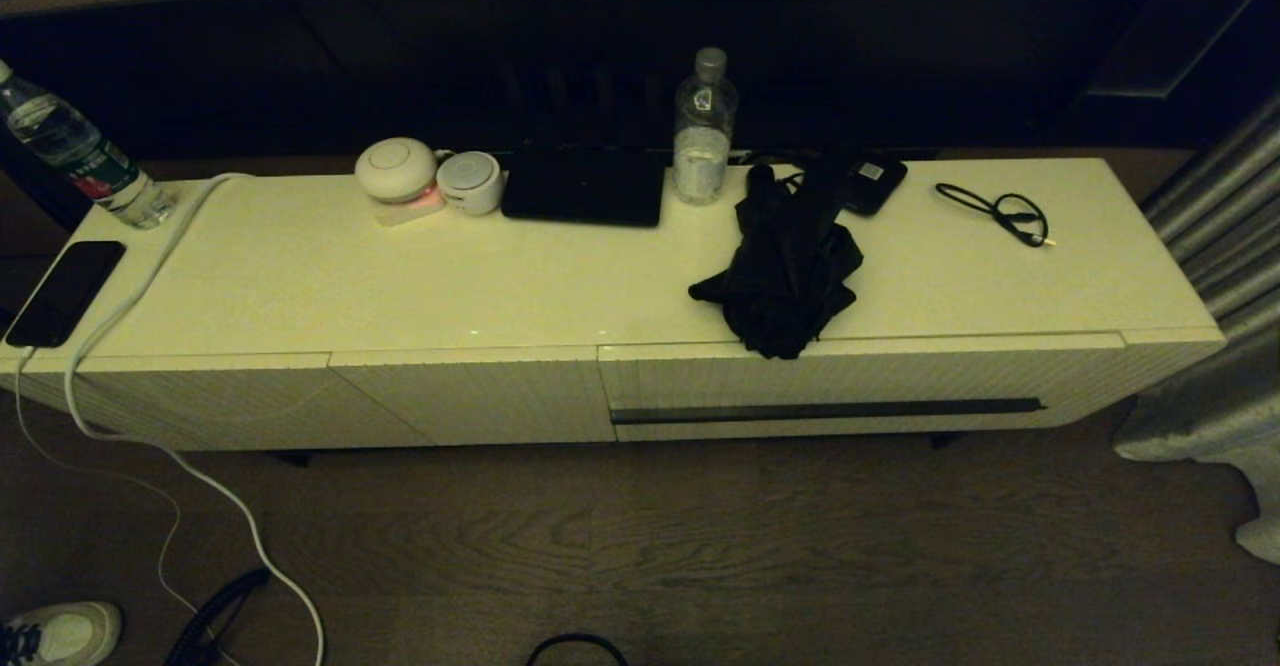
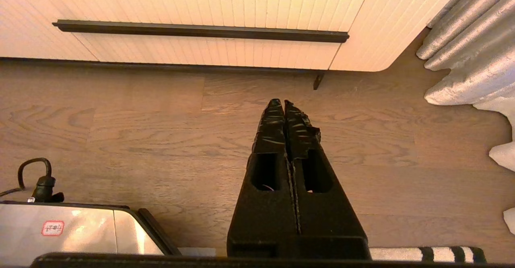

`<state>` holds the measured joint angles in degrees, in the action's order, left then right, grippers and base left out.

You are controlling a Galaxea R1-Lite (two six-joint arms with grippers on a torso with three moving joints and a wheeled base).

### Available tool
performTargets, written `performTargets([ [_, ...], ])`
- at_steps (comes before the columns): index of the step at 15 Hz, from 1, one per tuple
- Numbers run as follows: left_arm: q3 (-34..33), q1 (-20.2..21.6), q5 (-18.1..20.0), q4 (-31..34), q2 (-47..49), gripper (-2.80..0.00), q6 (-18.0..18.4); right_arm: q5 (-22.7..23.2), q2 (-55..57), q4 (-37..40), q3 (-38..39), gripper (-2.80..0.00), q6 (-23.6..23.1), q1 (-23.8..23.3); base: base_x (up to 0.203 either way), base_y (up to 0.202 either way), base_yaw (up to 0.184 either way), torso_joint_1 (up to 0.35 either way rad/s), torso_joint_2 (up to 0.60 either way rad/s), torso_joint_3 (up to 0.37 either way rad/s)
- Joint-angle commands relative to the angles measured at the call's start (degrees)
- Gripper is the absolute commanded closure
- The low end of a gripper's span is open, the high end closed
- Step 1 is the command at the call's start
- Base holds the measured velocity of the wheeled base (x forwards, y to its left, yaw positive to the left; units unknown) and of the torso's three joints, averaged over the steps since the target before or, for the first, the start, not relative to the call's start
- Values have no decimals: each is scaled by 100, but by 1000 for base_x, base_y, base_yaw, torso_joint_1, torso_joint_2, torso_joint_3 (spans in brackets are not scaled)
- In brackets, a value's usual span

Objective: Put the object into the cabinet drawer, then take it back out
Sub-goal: Open the drawer

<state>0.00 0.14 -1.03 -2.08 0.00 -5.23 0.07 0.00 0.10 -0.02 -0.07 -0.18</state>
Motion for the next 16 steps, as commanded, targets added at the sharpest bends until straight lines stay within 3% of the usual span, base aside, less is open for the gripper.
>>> performTargets([
  [1,0,4,-3,-2,-9,0,-4,-1,-2,4,-1,0,-9,1,0,0,0,0,0,0],
  [16,0,4,-3,-2,-9,0,-4,-87,-14,73,-24,0,20,1,0,0,0,0,0,0],
])
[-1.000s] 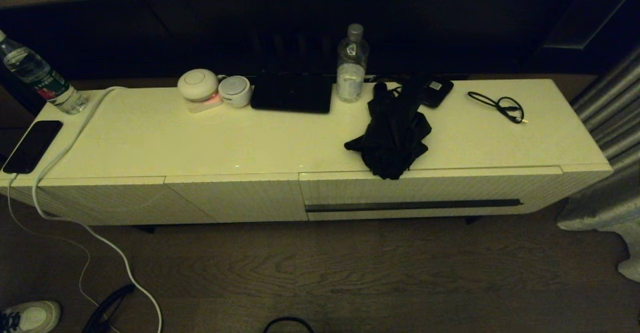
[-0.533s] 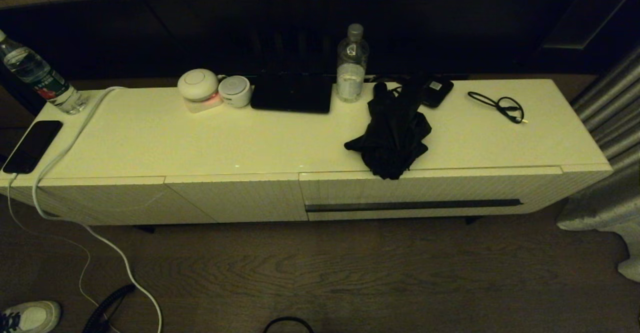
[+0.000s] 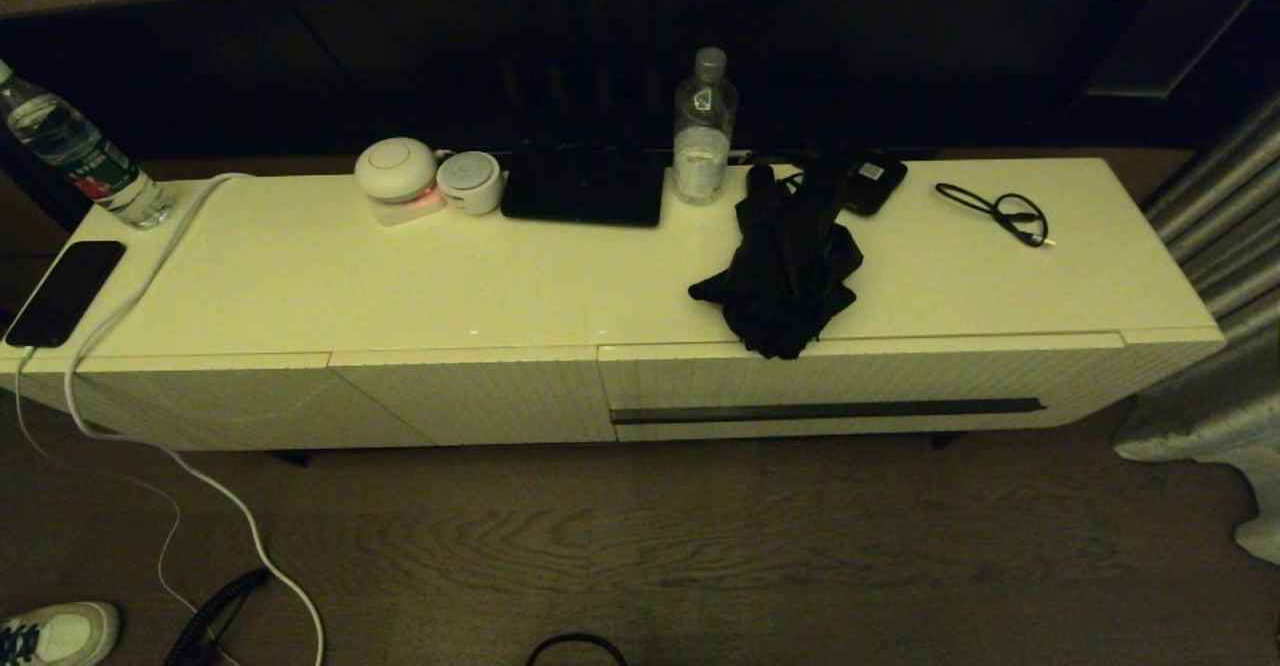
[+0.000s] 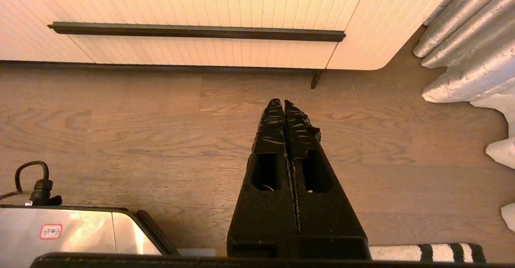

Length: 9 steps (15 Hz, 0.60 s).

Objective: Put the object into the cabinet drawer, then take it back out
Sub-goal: Open the drawer

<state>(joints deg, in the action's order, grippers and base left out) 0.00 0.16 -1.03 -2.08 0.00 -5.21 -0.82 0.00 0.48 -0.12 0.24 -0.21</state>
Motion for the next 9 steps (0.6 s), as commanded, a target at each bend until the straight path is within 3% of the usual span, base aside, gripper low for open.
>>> performTargets([
  [1,-8,2,-3,-2,-9,0,-7,-5,-17,79,-89,0,-20,3,0,0,0,0,0,0],
  [3,0,2,-3,-2,-9,0,-7,85,116,370,-508,0,-35,3,0,0,0,0,0,0],
  [7,0,2,-3,-2,-9,0,-7,464,1232,1324,-2211,0,-73,10,0,0,0,0,0,0],
  [9,-8,2,-3,-2,-9,0,-7,753,1948,1455,-2837,0,-535,-5,0,0,0,0,0,0],
])
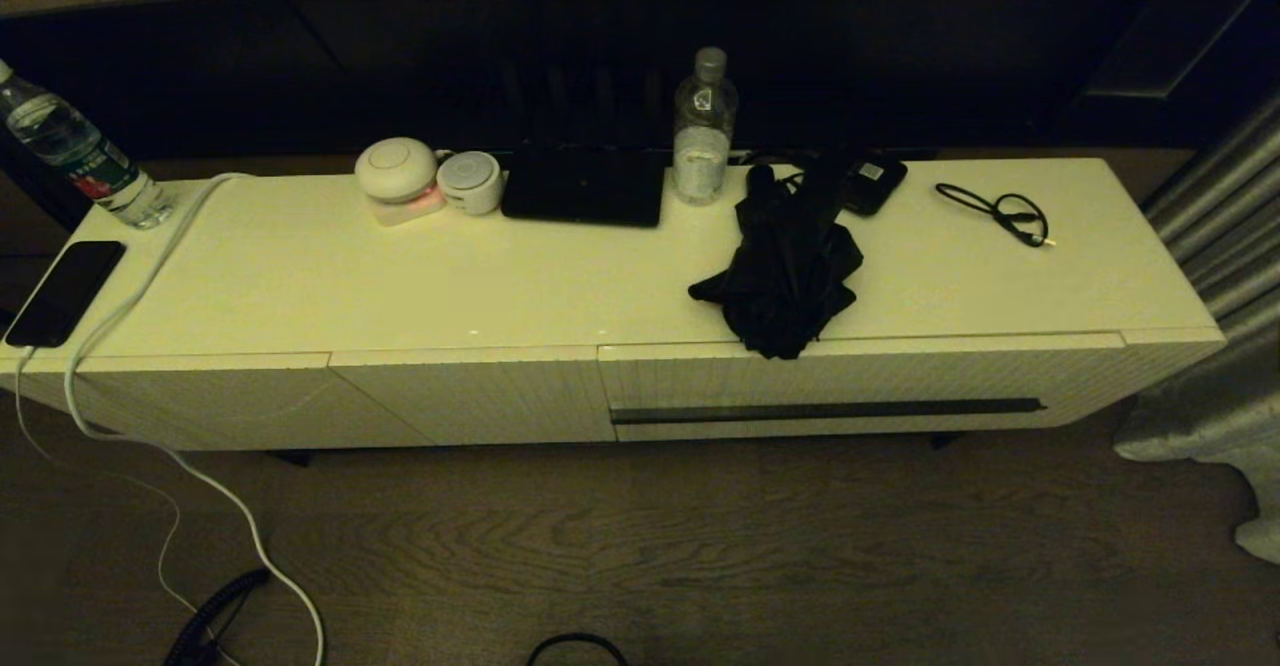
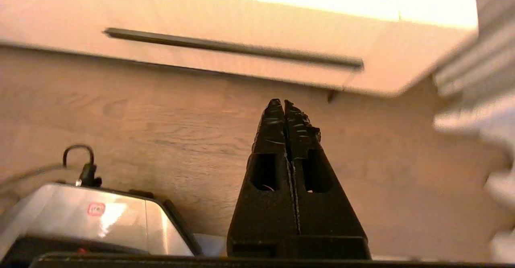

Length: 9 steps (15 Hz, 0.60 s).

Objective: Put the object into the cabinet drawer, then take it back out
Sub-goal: Open the drawer

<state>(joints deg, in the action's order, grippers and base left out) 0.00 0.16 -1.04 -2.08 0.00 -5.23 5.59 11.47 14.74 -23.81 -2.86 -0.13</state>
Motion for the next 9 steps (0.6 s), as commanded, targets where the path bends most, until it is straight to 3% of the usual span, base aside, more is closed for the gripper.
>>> performTargets([
  [1,0,2,-2,-2,-9,0,-4,237,1201,63,-788,0,-518,-21,0,0,0,0,0,0],
  [4,0,2,-2,-2,-9,0,-4,376,2469,94,-1512,0,-1389,20,0,0,0,0,0,0],
  [9,0,2,-2,-2,-9,0,-4,361,4979,152,-3035,0,-3255,344,0,0,0,0,0,0],
])
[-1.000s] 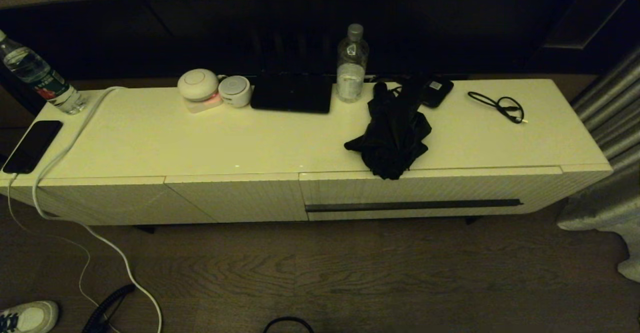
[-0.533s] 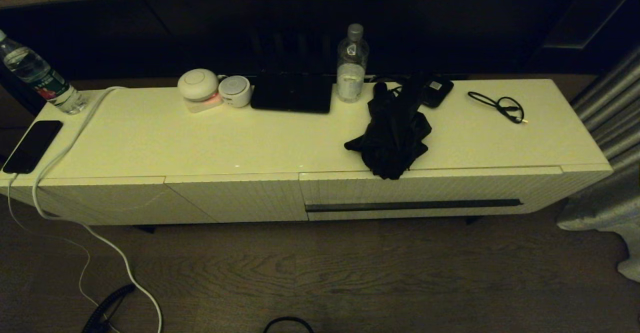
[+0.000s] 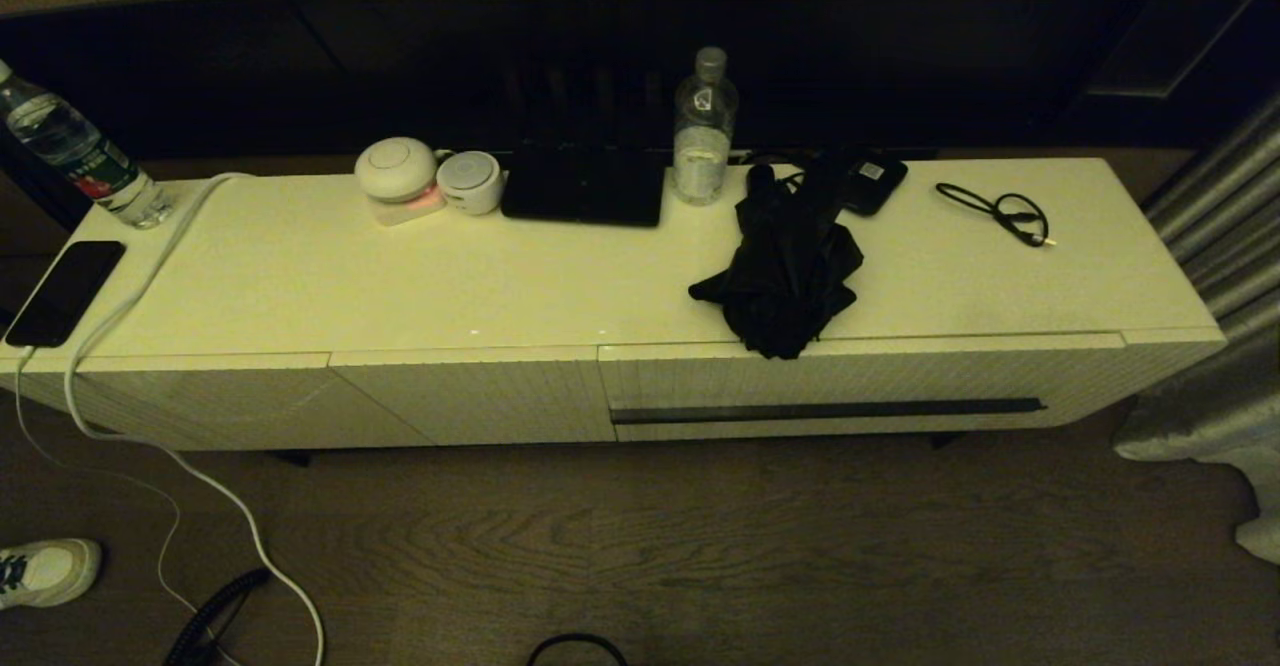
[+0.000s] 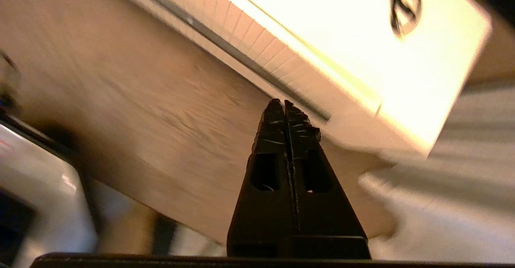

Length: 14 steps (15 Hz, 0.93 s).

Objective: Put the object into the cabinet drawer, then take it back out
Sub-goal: Open the drawer

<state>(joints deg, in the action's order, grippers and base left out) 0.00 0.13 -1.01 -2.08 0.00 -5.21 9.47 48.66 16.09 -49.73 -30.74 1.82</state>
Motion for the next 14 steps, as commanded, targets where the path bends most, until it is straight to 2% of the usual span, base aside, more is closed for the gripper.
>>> performTargets([
  [1,0,4,-4,-2,-9,0,-6,-146,1770,21,-731,0,-789,312,0,0,0,0,0,0],
  [5,0,-4,-4,-2,-9,0,-6,-710,3313,178,-1438,0,-1951,1300,0,0,0,0,0,0],
  [7,-5,4,-4,-2,-9,0,-6,-831,3831,254,-1563,0,-2697,1555,0,0,0,0,0,0],
  [9,0,4,-4,-2,-9,0,-6,-862,4208,352,-1627,0,-3485,1601,0,0,0,0,0,0],
  [13,0,4,-4,-2,-9,0,-6,-828,4768,416,-1563,0,-4371,1468,0,0,0,0,0,0],
  [14,0,4,-4,-2,-9,0,-6,-824,4808,407,-1529,0,-4471,1442,0,0,0,0,0,0],
])
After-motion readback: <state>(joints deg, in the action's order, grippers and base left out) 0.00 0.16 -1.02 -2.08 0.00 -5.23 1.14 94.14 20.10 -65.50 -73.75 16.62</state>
